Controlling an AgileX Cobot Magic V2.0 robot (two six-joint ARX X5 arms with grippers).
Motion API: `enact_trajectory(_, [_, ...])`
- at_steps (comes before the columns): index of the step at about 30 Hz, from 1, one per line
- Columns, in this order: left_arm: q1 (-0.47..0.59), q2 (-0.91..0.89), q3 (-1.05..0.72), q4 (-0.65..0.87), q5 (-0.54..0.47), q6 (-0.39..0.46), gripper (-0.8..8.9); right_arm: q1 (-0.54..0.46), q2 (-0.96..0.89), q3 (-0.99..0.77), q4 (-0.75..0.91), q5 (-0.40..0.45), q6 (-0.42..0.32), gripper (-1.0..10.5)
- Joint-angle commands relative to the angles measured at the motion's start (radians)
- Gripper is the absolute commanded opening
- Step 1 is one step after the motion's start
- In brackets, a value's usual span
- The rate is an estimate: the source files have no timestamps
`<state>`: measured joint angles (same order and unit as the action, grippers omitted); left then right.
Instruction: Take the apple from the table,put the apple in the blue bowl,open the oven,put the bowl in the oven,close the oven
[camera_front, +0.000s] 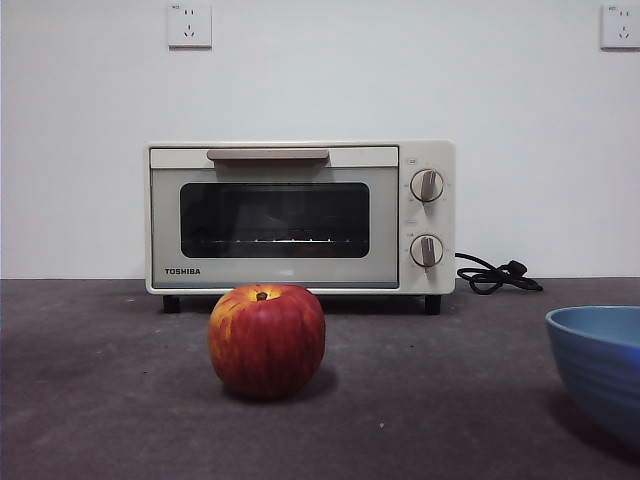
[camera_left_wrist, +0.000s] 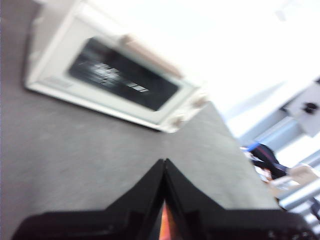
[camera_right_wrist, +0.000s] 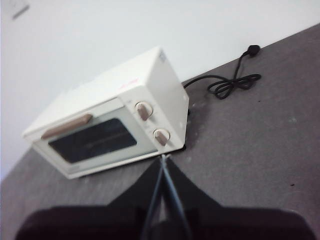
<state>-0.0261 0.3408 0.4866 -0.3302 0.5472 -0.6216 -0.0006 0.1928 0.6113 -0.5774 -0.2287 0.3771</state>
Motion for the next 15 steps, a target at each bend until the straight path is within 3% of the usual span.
enact_trajectory(1, [0.003,0.045,0.064,-0.017,0.040,0.001,-0.05,0.000,0.059,0.075,-0.055,-0.011,-0.105,-0.1])
enact_trajectory(6, [0.003,0.130,0.188,-0.127,0.046,0.069,-0.05,0.000,0.169,0.219,-0.124,-0.006,-0.185,-0.1])
enact_trajectory(13, [0.003,0.258,0.403,-0.389,0.089,0.322,-0.05,0.001,0.286,0.398,-0.124,-0.017,-0.167,0.0])
enact_trajectory(15, [0.003,0.287,0.456,-0.466,0.089,0.399,-0.05,0.001,0.310,0.433,-0.126,-0.056,-0.182,0.0])
